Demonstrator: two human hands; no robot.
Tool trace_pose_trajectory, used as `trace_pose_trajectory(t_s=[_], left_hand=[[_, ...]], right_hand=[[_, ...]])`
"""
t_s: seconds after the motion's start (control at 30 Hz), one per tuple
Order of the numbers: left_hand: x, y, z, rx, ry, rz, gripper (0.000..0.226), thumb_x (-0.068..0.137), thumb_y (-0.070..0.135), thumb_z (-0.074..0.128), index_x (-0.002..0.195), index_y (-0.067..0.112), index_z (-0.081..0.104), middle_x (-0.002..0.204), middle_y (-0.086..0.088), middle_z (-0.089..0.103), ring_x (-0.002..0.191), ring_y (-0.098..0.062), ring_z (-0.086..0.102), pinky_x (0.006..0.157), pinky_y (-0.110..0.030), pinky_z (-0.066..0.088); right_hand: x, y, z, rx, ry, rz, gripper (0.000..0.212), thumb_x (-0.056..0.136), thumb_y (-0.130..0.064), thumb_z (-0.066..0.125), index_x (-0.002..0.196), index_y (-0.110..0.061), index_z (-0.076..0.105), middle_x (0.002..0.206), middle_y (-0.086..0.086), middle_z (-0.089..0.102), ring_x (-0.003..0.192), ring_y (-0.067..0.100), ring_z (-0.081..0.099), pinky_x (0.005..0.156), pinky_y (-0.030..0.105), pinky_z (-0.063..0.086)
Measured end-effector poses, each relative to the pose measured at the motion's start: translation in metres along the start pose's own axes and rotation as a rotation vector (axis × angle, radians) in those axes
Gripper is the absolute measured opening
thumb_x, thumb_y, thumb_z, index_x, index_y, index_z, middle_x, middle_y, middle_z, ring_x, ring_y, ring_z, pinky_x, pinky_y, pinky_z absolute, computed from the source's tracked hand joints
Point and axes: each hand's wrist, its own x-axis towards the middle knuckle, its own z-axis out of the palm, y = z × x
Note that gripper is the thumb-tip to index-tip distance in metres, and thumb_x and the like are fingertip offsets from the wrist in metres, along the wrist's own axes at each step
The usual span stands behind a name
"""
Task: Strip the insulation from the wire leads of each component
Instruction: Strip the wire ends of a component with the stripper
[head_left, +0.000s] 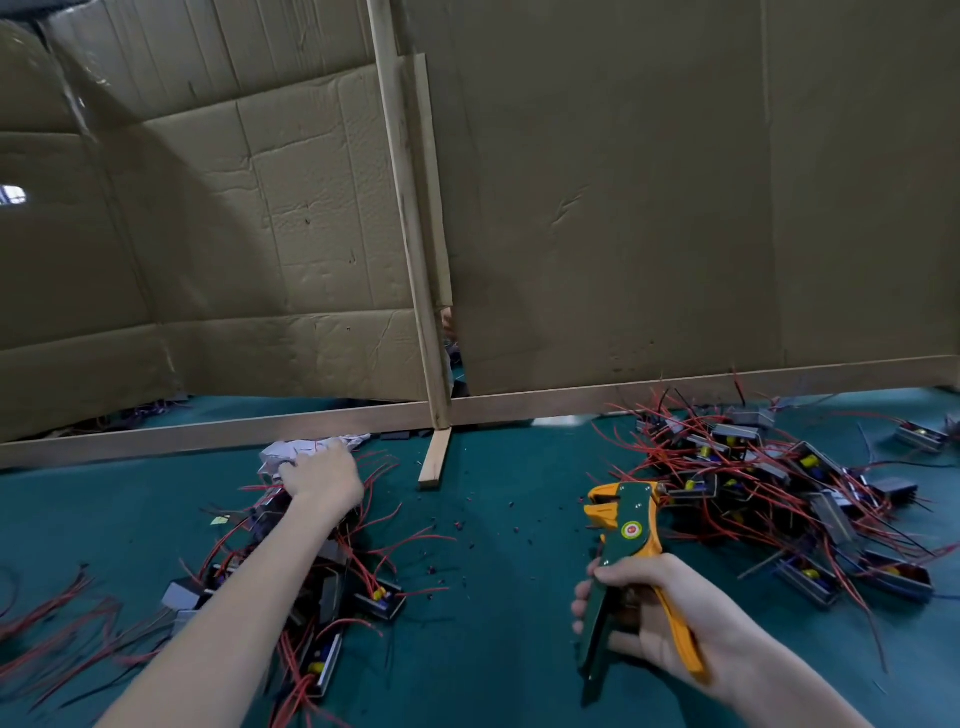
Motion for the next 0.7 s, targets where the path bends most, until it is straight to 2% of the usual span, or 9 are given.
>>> trace_pose_trajectory(t_s=[0.1, 0.27, 0.33, 0.4, 0.47, 0.57, 0.63, 0.7], left_hand=[[0.001, -0.003, 0.001, -0.012, 0.084, 0.046, 0.035, 0.086, 0.008, 0.051, 0.120, 0.010, 0.040, 0.111, -0.009, 0.064, 0.108, -0.028, 0.059, 0.091, -0.035, 0.038], [-0.006, 0.006, -0.015, -0.178, 0.315, 0.153, 0.024, 0.087, 0.010, 0.056, 0.110, 0.009, 0.051, 0.107, -0.014, 0.065, 0.101, -0.034, 0.061, 0.077, -0.036, 0.045], [-0.014, 0.016, -0.023, -0.328, 0.399, 0.235, 0.031, 0.088, 0.016, 0.061, 0.117, 0.008, 0.052, 0.107, -0.016, 0.066, 0.101, -0.037, 0.060, 0.079, -0.040, 0.048], [-0.025, 0.030, -0.034, -0.547, 0.423, 0.343, 0.040, 0.087, 0.017, 0.067, 0.124, 0.011, 0.053, 0.109, -0.013, 0.069, 0.103, -0.033, 0.061, 0.086, -0.040, 0.051], [-0.041, 0.047, -0.045, -0.845, 0.388, 0.472, 0.040, 0.083, 0.013, 0.072, 0.121, 0.013, 0.059, 0.108, -0.006, 0.070, 0.100, -0.021, 0.065, 0.092, -0.032, 0.051], [-0.068, 0.071, -0.044, -1.224, 0.182, 0.614, 0.036, 0.078, 0.008, 0.076, 0.111, 0.015, 0.064, 0.101, 0.002, 0.072, 0.091, -0.005, 0.066, 0.090, -0.016, 0.050], [-0.083, 0.083, -0.028, -1.291, 0.077, 0.652, 0.032, 0.076, 0.006, 0.076, 0.105, 0.014, 0.064, 0.096, 0.001, 0.072, 0.086, -0.003, 0.067, 0.085, -0.014, 0.050], [-0.092, 0.089, -0.007, -1.239, 0.035, 0.656, 0.027, 0.076, 0.005, 0.077, 0.100, 0.009, 0.066, 0.090, -0.002, 0.072, 0.079, -0.004, 0.066, 0.079, -0.010, 0.048]], right_hand=[[0.000, 0.000, 0.000, 0.005, 0.005, 0.009, 0.023, 0.064, 0.003, 0.062, 0.087, 0.007, 0.059, 0.076, 0.026, 0.063, 0.062, 0.036, 0.066, 0.058, 0.045, 0.059], [0.000, -0.002, -0.002, 0.021, 0.021, 0.000, 0.027, 0.065, 0.002, 0.063, 0.091, 0.006, 0.059, 0.077, 0.026, 0.064, 0.064, 0.036, 0.066, 0.059, 0.045, 0.059], [0.000, -0.003, -0.001, 0.036, 0.026, -0.014, 0.029, 0.064, 0.002, 0.063, 0.092, 0.006, 0.058, 0.077, 0.026, 0.064, 0.064, 0.036, 0.066, 0.057, 0.044, 0.059], [0.000, -0.003, -0.002, 0.049, 0.037, -0.034, 0.031, 0.064, 0.002, 0.063, 0.094, 0.006, 0.058, 0.078, 0.027, 0.064, 0.064, 0.036, 0.067, 0.056, 0.043, 0.059], [0.001, -0.005, -0.004, 0.060, 0.057, -0.053, 0.026, 0.070, 0.004, 0.062, 0.095, 0.006, 0.058, 0.080, 0.027, 0.065, 0.065, 0.037, 0.067, 0.057, 0.043, 0.059], [0.002, -0.007, -0.008, 0.081, 0.101, -0.080, 0.013, 0.083, 0.005, 0.056, 0.095, 0.005, 0.058, 0.081, 0.026, 0.066, 0.067, 0.036, 0.067, 0.058, 0.043, 0.059], [0.003, -0.009, -0.011, 0.079, 0.121, -0.095, 0.010, 0.085, 0.003, 0.056, 0.095, 0.005, 0.058, 0.082, 0.025, 0.066, 0.068, 0.036, 0.067, 0.059, 0.043, 0.060], [0.003, -0.011, -0.012, 0.072, 0.125, -0.106, 0.009, 0.085, 0.003, 0.056, 0.094, 0.004, 0.058, 0.082, 0.024, 0.066, 0.070, 0.035, 0.067, 0.062, 0.044, 0.060]])
